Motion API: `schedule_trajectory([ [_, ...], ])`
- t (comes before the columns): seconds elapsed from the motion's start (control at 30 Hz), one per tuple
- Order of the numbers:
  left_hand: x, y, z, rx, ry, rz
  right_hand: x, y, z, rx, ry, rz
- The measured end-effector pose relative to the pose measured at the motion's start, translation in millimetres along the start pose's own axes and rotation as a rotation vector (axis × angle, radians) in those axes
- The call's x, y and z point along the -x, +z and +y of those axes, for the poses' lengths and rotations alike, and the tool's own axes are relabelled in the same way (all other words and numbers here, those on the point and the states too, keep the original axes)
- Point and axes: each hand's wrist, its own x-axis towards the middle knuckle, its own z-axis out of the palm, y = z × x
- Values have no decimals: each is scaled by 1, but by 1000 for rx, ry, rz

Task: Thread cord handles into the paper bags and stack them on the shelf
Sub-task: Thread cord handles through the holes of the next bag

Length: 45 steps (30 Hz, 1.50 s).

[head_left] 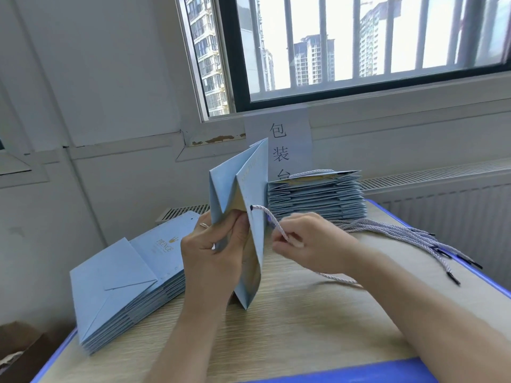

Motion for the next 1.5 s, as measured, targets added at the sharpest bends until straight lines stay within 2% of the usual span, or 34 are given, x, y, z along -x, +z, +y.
schedule_trajectory([
  [0.07,1,0,0,-16,38,-4,5,-4,6,119,90,-106],
  [0.2,1,-3,0,-51,82,41,10,-7,12,235,243,-179],
  [0.33,-2,-6,-8,-280,257,51,10,-9,9,207,308,-203],
  [0.4,-3,-7,-14,-385,279,44,9,-12,7,129,351,-200],
  [0.47,-5,-8,-17,-457,251,59,7,-14,3,27,383,-194],
  [0.63,-6,-9,-22,-534,181,2,7,-21,-2,-449,422,-178],
  [0.73,-4,-8,-18,-542,151,-59,9,-23,-3,-567,376,-250],
  [0.83,-4,-9,-11,-517,52,-127,10,-21,-5,-527,336,-331],
  [0.93,-4,-11,-10,-517,-17,-171,9,-15,-4,-455,349,-327],
  [1.03,-5,-18,-8,-496,-132,-232,8,-10,-4,-494,399,-346],
  [1.17,-1,-26,-9,-491,-197,-350,5,-7,-8,-541,469,-392],
  [1.33,3,-24,-7,-438,-255,-371,7,-10,-12,-507,319,-324],
  [1.5,6,-21,-3,-420,-266,-379,8,-10,-14,-571,275,-220],
])
